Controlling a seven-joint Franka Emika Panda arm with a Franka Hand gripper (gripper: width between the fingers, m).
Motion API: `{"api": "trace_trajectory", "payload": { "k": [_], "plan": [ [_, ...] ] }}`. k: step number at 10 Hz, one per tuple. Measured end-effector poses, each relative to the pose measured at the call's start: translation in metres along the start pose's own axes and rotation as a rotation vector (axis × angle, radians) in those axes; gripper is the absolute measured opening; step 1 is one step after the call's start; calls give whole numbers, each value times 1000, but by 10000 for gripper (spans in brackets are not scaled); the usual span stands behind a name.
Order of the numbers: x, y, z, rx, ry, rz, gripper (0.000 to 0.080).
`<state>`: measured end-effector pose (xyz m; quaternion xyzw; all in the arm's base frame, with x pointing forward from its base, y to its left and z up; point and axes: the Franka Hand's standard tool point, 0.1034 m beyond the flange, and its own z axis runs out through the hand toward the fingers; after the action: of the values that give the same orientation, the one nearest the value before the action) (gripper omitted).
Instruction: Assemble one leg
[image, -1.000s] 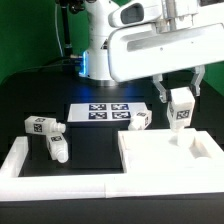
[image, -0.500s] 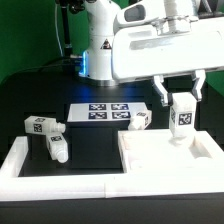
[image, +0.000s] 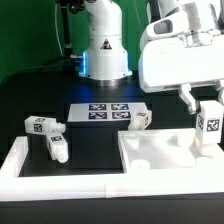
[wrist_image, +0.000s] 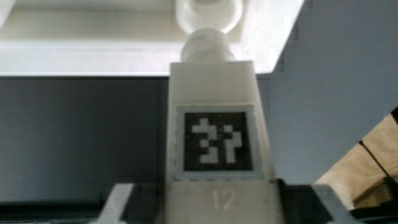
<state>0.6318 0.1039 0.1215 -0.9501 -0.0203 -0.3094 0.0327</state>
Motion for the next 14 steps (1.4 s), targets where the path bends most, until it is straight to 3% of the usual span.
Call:
{"api": "trace_trajectory", "payload": {
  "k": [10, 14],
  "plan": [
    [-10, -1, 11, -1, -19, -1, 285],
    [-17, -6, 24, 2, -27, -7, 285]
  ]
}}
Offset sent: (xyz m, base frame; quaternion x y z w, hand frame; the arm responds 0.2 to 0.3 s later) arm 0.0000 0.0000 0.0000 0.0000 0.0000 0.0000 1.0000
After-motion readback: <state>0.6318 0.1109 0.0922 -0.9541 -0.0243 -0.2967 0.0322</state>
